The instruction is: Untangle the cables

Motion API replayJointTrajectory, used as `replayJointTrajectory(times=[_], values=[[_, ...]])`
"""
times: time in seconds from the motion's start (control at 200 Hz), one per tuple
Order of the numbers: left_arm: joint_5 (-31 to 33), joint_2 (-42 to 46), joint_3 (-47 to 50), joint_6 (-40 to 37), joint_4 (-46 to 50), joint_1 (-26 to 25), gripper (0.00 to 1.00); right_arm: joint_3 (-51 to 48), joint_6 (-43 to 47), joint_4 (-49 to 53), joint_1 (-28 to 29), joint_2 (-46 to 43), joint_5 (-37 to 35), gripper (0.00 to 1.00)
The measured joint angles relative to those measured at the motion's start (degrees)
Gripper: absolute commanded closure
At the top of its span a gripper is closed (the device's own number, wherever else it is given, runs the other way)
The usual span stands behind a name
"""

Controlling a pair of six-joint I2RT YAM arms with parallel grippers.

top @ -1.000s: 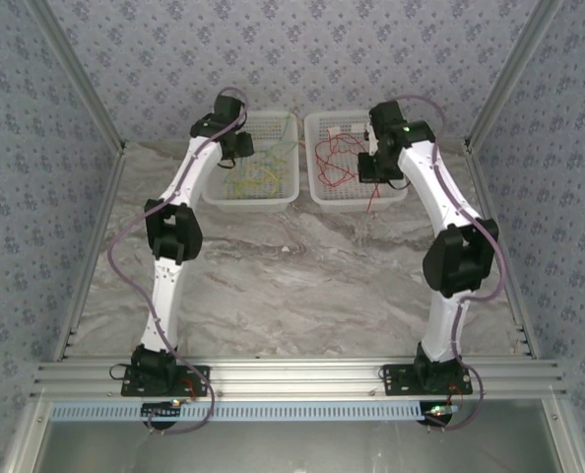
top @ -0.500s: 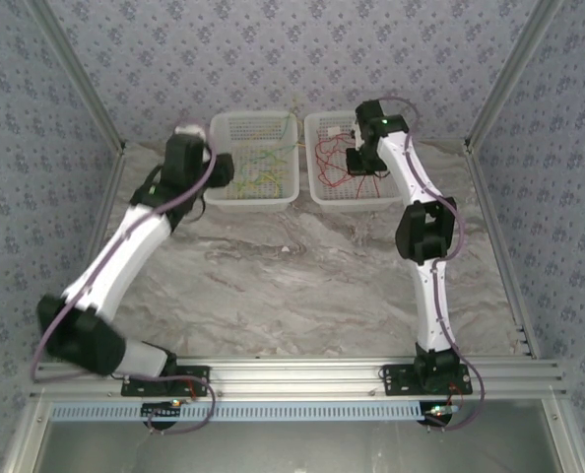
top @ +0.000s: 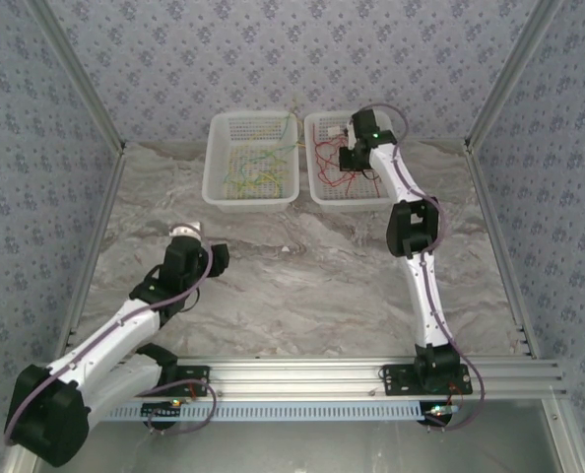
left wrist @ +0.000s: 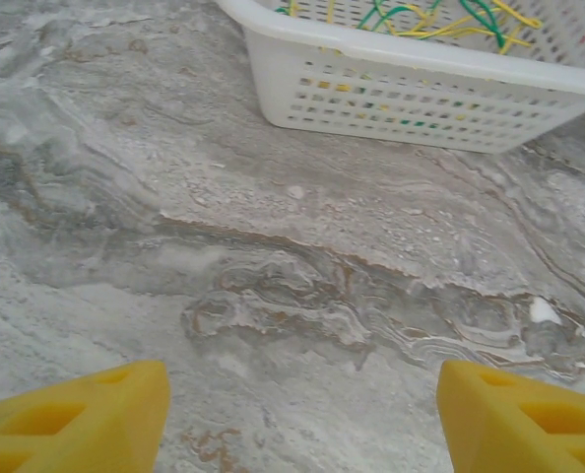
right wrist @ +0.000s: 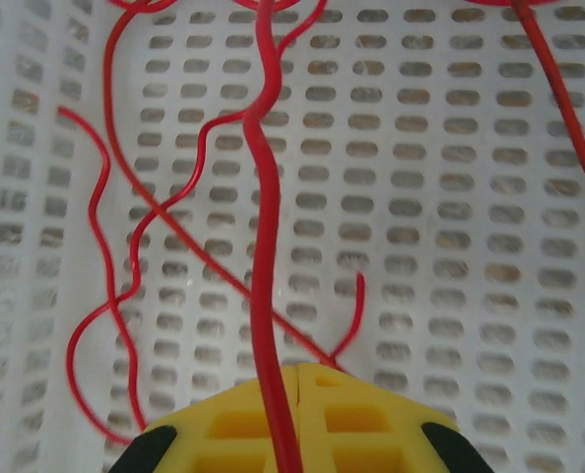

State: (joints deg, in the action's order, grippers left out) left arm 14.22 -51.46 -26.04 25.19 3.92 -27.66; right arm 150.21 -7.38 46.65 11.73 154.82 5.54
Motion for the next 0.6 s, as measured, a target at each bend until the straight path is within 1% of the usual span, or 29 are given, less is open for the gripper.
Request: replayJointTrajectory(times=[0.16,0.45,0.48,0.5,0.545,0.6], values=[[0.6,-1.6,0.1,0.4,-2.9,-1.0,0.28,0.1,-3.1,-4.5,-0.2,2.4,0.9,1.00],[0.5,-10.0,-0.7,0.7,-5.9,-1.0,0.27,2.9,-6.2,-7.9,0.2,4.3,1.2,1.00],[0.5,-10.6,-0.7,0.9,-6.4,-1.0,0.27,3.0,-6.2,-8.1,0.2,4.3,1.2,0.94],[0.5,-11.0,-0.7,0.9,-6.7,-1.0,0.27,3.0,-6.2,-8.3,0.2,4.3,1.3,0.88],[0.5,-11.6,-0.9,0.9,-7.1,-1.0,0.27,3.1,-6.4,-8.5,0.2,4.3,1.3,0.80],[0.4,-12.0,-1.3,1.0,-7.2,-1.0,0.27,3.5,-6.3,-8.5,0.3,4.4,1.4,0.63]])
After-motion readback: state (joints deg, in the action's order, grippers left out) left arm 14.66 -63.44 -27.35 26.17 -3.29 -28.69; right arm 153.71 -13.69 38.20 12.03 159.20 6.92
